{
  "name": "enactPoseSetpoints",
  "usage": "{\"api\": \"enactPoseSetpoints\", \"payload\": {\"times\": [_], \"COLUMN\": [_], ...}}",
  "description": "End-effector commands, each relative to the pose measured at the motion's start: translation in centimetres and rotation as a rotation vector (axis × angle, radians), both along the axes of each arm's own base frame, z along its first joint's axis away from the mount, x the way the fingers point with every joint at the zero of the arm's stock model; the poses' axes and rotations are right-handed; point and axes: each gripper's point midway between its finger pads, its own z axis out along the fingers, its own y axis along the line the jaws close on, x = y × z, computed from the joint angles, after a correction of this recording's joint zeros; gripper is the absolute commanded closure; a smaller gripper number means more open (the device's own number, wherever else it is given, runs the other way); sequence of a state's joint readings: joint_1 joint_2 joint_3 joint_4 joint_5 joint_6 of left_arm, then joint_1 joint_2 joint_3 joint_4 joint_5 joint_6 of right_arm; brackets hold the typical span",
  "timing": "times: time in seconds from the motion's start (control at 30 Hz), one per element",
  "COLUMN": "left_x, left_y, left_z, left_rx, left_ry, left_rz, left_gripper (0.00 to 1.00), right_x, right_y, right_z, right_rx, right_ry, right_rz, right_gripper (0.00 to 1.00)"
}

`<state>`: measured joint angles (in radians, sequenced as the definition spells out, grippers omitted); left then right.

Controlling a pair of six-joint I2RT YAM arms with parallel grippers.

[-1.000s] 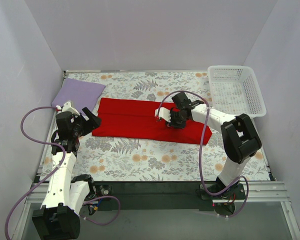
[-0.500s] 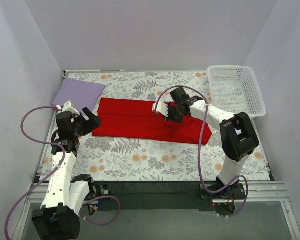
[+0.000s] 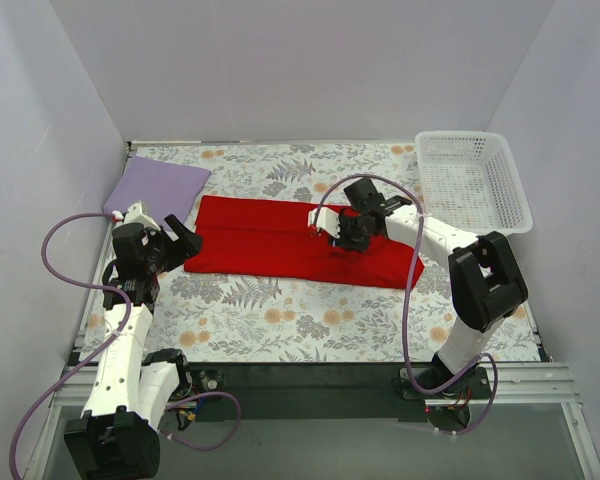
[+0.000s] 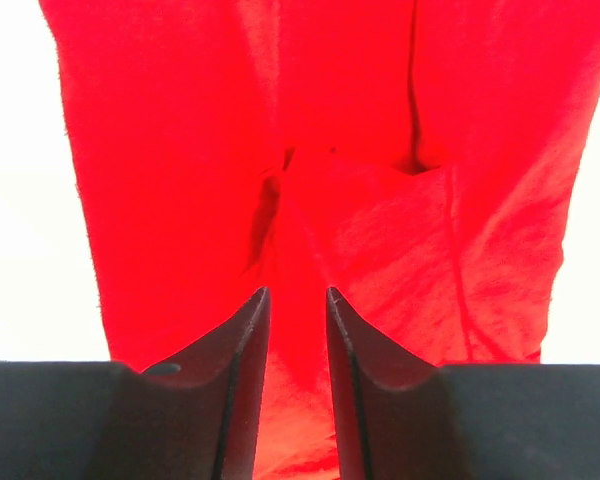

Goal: Fold and stack the t-shirts
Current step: Fold the tshirt

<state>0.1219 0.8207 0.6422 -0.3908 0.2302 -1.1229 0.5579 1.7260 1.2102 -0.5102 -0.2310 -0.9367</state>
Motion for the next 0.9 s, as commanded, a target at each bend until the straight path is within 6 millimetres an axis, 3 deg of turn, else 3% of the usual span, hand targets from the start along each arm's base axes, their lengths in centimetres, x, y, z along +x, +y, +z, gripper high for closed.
{"api": "enactPoseSetpoints", "payload": {"times": [0.0, 0.87], "left_x": [-0.1, -0.2], "left_y": [-0.3, -0.5], "left_z": [0.4, 0.5], "left_rx": [0.007, 0.006], "left_ry": [-0.025, -0.031], "left_rz": [-0.018, -0.027], "left_gripper": [0.25, 0.25], "right_x": [-0.9, -0.7], "right_y": [-0.3, -1.5], "right_z": [0.5, -1.2], "right_rx": [0.011, -0.035], "right_ry": [-0.003, -0.021], "right_rz": [-0.010, -0.082], "right_gripper": [0.63, 0.61]}}
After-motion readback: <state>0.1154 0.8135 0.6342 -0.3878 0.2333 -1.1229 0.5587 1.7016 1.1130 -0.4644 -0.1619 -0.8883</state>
